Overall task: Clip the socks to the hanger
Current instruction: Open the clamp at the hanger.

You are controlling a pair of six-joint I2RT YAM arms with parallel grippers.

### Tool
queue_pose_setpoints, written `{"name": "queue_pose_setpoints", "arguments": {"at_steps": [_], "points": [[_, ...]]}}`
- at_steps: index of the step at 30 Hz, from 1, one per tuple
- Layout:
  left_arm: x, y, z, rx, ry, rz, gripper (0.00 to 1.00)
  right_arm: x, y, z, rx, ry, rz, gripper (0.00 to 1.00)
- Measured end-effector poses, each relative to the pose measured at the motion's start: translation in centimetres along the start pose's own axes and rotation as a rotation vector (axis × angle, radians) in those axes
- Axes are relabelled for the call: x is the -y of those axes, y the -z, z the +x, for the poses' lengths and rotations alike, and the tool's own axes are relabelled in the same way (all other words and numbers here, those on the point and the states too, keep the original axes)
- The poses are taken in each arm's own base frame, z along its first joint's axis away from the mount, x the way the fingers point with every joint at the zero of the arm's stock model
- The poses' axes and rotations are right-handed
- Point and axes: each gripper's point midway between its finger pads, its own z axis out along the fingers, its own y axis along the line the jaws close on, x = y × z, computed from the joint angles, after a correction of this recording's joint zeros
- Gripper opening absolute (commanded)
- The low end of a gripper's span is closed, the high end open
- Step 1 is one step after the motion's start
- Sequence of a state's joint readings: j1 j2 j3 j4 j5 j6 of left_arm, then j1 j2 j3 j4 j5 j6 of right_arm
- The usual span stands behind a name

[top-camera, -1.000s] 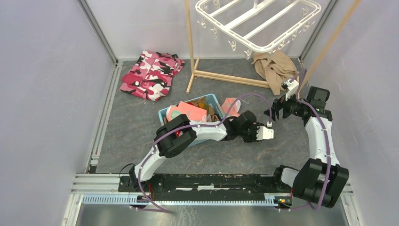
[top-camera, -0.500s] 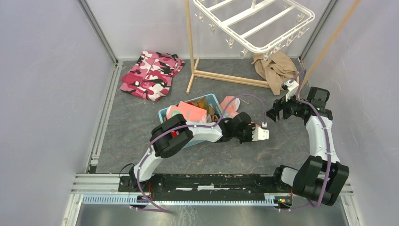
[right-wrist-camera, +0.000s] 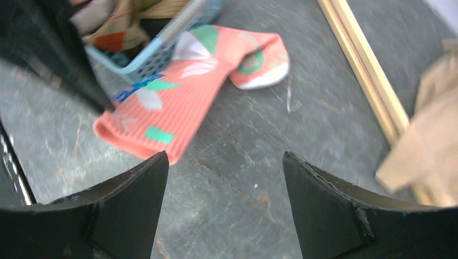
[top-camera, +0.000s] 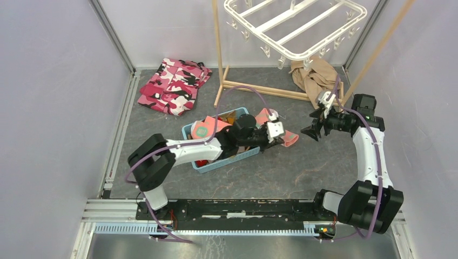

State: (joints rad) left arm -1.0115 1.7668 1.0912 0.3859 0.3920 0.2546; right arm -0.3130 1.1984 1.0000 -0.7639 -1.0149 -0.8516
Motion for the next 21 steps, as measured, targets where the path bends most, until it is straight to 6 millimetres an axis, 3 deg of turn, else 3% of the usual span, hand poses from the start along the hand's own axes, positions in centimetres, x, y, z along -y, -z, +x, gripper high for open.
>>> {"name": "queue_pose_setpoints", "arguments": {"at_steps": [5,11,21], "points": [[-1.3,2.9,-2.8,0.126,0.093,-0.036,0.02,-4.9,-1.0,-0.8,0.024,0.282,-0.23,0.86],[-4.2,5.5,-2.7,0.184,0.203,-0.083,0.02,-9.8,-2.2,-1.7,0.062,0.508,-0.409,0.85],[-3.2,6.7,-4.6,0.238,0.246,0.002,0.02,-10.3,-4.7,-4.4,0.096,0.671,-0.408,0.78]]}}
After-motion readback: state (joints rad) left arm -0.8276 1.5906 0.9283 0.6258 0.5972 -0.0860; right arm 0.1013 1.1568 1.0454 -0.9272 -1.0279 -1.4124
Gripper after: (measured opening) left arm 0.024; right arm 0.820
